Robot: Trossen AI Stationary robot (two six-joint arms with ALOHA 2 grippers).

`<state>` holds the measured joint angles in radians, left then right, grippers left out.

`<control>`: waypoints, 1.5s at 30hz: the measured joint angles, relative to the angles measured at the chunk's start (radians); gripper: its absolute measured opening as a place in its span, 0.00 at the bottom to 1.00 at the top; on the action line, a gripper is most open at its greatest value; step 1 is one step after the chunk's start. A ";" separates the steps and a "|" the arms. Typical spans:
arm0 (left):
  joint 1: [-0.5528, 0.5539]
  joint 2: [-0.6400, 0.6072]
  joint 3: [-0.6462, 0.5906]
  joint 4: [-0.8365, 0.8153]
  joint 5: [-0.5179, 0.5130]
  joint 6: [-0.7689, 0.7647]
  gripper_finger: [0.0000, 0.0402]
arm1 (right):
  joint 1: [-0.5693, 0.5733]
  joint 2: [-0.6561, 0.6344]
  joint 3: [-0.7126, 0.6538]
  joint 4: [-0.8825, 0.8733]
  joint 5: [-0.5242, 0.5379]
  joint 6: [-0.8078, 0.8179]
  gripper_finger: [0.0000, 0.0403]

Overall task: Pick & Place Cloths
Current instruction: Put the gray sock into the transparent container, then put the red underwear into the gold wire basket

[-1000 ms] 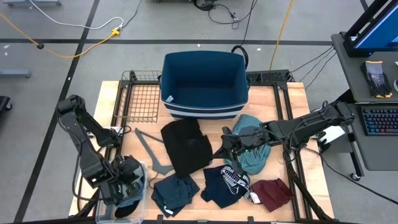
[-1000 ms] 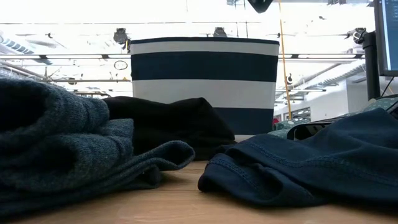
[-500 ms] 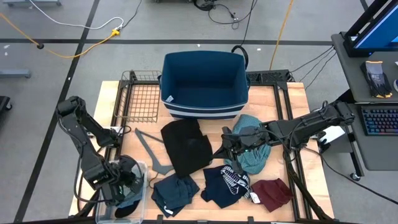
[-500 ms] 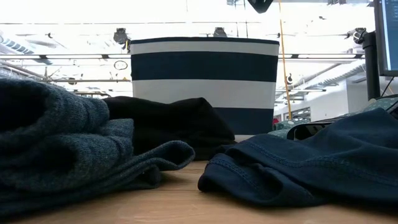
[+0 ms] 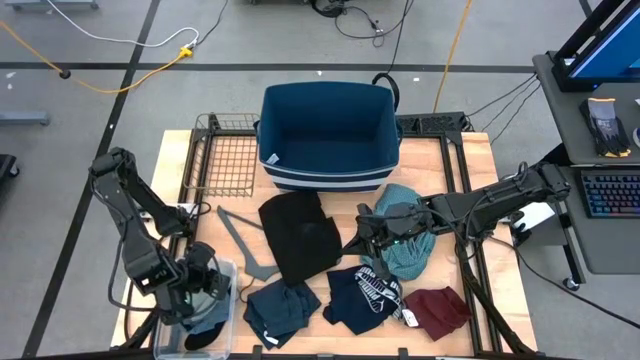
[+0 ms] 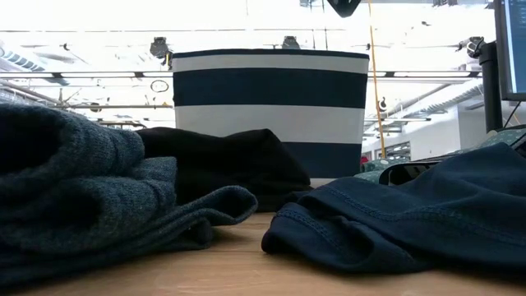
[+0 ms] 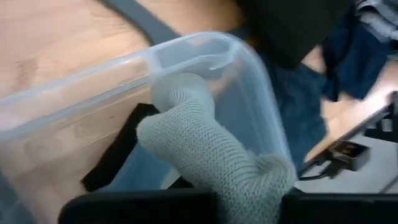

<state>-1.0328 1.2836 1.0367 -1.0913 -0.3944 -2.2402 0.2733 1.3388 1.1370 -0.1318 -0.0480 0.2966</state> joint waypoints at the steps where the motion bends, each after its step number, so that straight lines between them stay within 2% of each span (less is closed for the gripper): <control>1: 0.000 0.004 0.000 -0.008 0.019 -0.004 0.02 | 0.000 0.000 0.000 0.000 0.000 -0.001 0.00; 17: -0.044 0.117 -0.001 -0.001 0.098 -0.017 0.02 | 0.000 0.000 0.000 0.000 0.000 -0.006 0.00; 29: -0.044 0.117 -0.001 0.082 0.106 0.040 0.30 | 0.000 0.000 0.000 0.000 0.000 -0.005 0.00; 37: -0.045 0.041 -0.001 0.104 0.243 0.091 0.49 | 0.000 0.000 0.000 0.000 -0.001 -0.002 0.00; 41: -0.052 -0.041 -0.001 0.104 0.204 0.088 0.51 | 0.000 0.000 0.000 0.000 -0.003 -0.002 0.00; 45: -0.056 -0.118 -0.001 0.109 0.067 0.120 0.49 | 0.000 0.000 0.000 0.000 -0.004 -0.002 0.00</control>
<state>-1.0893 1.1658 1.0359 -0.9825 -0.3272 -2.1198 0.2737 1.3391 1.1370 -0.1322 -0.0521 0.2943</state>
